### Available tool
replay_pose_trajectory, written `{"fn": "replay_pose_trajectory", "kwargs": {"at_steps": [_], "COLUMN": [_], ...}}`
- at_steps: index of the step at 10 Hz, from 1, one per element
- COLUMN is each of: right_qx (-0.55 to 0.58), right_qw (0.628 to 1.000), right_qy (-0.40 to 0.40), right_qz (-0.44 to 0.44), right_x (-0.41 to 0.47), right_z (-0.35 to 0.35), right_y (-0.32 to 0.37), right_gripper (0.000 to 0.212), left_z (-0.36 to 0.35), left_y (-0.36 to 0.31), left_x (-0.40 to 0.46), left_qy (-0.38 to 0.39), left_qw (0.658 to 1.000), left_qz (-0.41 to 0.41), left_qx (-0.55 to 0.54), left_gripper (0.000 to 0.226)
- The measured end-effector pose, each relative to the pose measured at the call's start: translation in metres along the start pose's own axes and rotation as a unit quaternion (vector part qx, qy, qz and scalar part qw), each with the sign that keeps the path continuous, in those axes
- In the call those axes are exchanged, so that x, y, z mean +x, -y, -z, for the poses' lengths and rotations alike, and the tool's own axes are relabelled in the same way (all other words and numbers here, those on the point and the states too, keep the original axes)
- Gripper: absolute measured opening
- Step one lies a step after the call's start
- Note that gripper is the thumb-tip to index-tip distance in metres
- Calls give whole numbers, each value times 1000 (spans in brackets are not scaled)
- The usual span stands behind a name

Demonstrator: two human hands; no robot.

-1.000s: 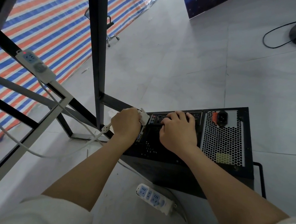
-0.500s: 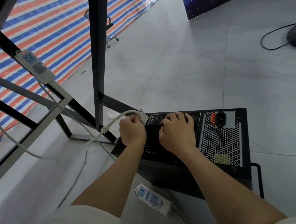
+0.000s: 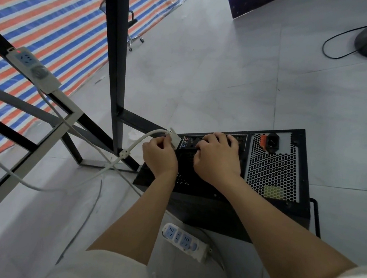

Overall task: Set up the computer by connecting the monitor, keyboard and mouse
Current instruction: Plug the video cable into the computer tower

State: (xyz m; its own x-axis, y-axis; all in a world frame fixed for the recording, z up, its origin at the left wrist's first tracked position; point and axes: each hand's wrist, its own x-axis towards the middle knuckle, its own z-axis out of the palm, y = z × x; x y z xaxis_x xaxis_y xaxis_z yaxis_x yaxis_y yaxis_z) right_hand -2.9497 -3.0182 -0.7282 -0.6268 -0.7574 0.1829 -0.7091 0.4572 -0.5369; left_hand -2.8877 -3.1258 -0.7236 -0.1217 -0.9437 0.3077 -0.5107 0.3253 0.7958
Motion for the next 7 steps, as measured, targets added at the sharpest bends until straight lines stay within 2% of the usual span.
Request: {"fn": "replay_pose_trajectory", "kwargs": {"at_steps": [3, 7], "right_qx": [-3, -4], "right_qw": [1000, 1000], "right_qy": [1, 4], "right_qz": [1, 5], "right_x": [0, 0], "right_z": [0, 0], "right_y": [0, -1], "right_gripper": [38, 38], "left_z": [4, 2], "left_y": [-4, -1], "left_x": [7, 8], "left_qy": [22, 16], "left_qw": [998, 999], "left_qz": [50, -13], "left_qx": [-28, 27], "left_gripper": [20, 17]}}
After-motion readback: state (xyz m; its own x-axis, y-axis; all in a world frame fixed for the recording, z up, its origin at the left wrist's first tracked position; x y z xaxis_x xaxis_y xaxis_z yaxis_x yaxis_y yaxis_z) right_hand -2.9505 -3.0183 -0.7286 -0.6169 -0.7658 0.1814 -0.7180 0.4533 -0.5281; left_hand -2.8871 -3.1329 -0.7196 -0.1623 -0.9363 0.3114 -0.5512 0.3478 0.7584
